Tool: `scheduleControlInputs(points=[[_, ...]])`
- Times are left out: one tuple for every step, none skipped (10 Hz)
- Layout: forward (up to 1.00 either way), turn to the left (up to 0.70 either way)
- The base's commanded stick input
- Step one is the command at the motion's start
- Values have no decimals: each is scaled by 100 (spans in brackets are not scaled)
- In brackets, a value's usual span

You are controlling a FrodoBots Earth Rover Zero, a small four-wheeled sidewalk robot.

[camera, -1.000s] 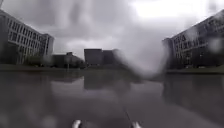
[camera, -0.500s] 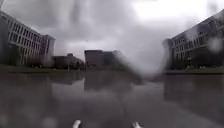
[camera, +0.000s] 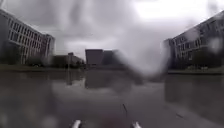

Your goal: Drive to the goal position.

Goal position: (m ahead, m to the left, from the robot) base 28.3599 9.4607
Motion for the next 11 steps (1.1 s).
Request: scheduleControlInputs(points=[[70, 0], [70, 0], [70, 0], [70, 0], [70, 0], [70, 0], [70, 0], [70, 0], [70, 0], [70, 0], [70, 0]])
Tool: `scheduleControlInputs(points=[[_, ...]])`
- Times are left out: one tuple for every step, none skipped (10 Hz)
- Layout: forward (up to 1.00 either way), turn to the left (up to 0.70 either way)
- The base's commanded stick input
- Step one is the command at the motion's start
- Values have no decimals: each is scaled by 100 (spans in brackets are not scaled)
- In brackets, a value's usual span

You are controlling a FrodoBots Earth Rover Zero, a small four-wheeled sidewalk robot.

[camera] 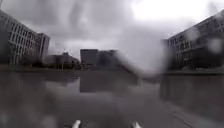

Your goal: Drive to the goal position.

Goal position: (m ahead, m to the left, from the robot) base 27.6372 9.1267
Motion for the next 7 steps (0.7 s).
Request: scheduleControlInputs(points=[[70, 0], [70, 0], [70, 0], [70, 0], [70, 0], [70, 0], [70, 0]])
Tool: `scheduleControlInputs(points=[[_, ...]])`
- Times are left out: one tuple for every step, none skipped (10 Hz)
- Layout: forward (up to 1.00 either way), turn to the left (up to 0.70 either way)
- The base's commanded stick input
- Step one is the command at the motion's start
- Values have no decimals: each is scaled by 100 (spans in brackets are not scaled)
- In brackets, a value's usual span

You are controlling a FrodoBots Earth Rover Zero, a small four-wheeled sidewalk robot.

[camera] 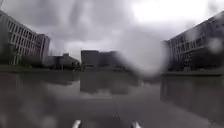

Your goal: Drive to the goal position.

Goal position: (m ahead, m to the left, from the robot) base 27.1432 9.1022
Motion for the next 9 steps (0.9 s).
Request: scheduleControlInputs(points=[[70, 0], [70, 0], [70, 0], [70, 0], [70, 0], [70, 0], [70, 0], [70, 0], [70, 0]])
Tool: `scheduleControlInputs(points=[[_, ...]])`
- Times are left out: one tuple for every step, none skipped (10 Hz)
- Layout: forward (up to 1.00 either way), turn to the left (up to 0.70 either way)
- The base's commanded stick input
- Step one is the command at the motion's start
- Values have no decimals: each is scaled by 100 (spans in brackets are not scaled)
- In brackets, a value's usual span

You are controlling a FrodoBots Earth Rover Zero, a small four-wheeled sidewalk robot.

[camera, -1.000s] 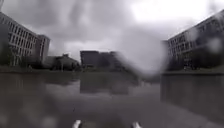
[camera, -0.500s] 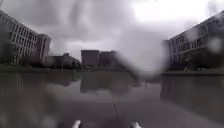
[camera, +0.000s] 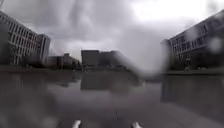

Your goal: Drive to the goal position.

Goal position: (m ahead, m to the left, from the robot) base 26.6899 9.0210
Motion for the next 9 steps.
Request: scheduleControlInputs(points=[[70, 0], [70, 0], [70, 0], [70, 0], [70, 0], [70, 0], [70, 0], [70, 0], [70, 0]])
